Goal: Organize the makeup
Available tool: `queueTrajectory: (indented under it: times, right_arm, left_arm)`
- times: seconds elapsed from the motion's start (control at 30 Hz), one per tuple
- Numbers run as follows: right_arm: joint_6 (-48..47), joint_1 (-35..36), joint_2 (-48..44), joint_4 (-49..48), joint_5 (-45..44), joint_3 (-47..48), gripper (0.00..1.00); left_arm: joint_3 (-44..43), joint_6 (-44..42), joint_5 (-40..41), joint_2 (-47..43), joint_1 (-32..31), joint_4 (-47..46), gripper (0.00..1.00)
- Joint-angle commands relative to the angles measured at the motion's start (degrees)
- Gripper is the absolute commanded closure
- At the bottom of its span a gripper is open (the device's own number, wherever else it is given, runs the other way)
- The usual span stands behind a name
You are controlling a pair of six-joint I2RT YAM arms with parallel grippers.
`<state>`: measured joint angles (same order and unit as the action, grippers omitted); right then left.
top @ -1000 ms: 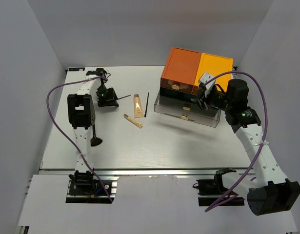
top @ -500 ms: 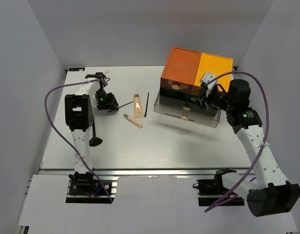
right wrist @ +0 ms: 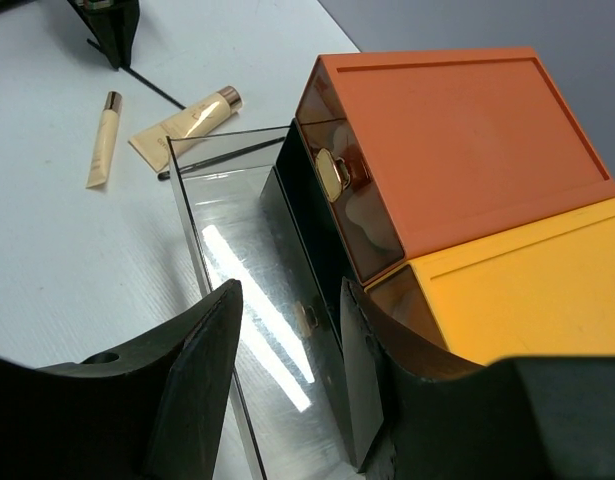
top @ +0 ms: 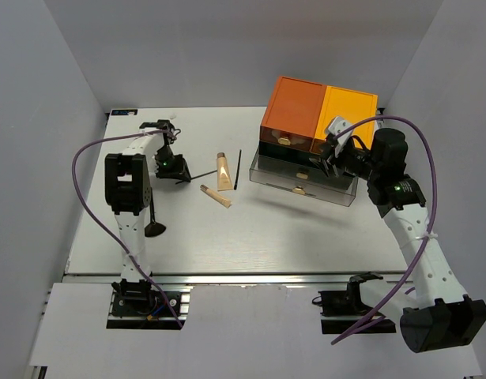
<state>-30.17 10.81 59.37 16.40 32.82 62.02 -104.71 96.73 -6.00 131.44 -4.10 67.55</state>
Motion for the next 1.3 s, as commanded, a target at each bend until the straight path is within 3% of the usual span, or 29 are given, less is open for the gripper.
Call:
queueTrajectory:
  times: [0.0,0.17,0.3,0.53,0.83,1.27]
  right_arm:
    - [0.6,-0.5,-1.6,-2.4,1.2,0.2,0.50]
    - [0.2,-0.7,-2.2,-2.4,1.5,0.0,0.50]
    - [-0.1,-0.9,-2.8,-2.3,1.4,-0.3,0.50]
    - [-0.6,-1.1,-3.6,-1.8,1.4,-1.0,0.50]
    - [-0.7,-1.2,-3.1,-1.9,1.6,-0.8,0.50]
    - [-0.2,-1.3,-2.3,-2.5,2.0,-0.5,0.51]
  left_arm:
    - [4.4,-0.7,10.0,3.4,-0.6,3.6,0.78]
    - [8.4,0.7,9.0,2.7,-1.6,-1.3,0.87]
    - [10.5,0.8,8.1,1.2,-1.6,-5.3,1.00]
    - [11.3,0.7,6.0,-3.0,1.0,-16.9,1.00]
    - [6.2,0.5,3.0,-5.2,3.3,-18.4,1.00]
    - [10.1,-2.2,-1.9,-12.7,3.6,-23.9,1.00]
